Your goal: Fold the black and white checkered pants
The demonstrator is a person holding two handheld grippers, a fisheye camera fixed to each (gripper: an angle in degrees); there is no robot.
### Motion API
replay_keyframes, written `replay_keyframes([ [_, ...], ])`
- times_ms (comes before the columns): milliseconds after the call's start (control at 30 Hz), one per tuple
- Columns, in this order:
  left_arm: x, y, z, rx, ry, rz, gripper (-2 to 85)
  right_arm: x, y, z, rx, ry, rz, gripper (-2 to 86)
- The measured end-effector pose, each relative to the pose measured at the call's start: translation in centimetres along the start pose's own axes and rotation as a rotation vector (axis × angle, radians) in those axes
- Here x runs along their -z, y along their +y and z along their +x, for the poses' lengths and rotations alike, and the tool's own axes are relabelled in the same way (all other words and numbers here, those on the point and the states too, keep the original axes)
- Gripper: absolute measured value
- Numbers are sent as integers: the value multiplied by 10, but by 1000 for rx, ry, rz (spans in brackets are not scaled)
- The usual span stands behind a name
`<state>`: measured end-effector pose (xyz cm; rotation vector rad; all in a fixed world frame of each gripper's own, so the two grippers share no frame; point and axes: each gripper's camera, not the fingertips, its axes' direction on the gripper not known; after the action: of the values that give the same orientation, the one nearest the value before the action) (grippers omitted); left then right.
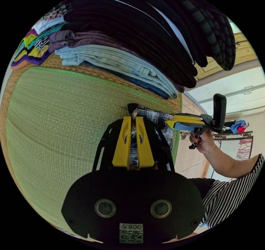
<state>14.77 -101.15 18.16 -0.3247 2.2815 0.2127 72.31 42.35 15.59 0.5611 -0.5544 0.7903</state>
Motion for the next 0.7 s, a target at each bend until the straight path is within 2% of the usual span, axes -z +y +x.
replay_keyframes([
  [400,53,-7,19,-160,-22,41,27,37,12,-32,50,-102,87,26],
  [700,110,57,22,-228,-61,77,28,40,36,-103,211,-196,44,26],
])
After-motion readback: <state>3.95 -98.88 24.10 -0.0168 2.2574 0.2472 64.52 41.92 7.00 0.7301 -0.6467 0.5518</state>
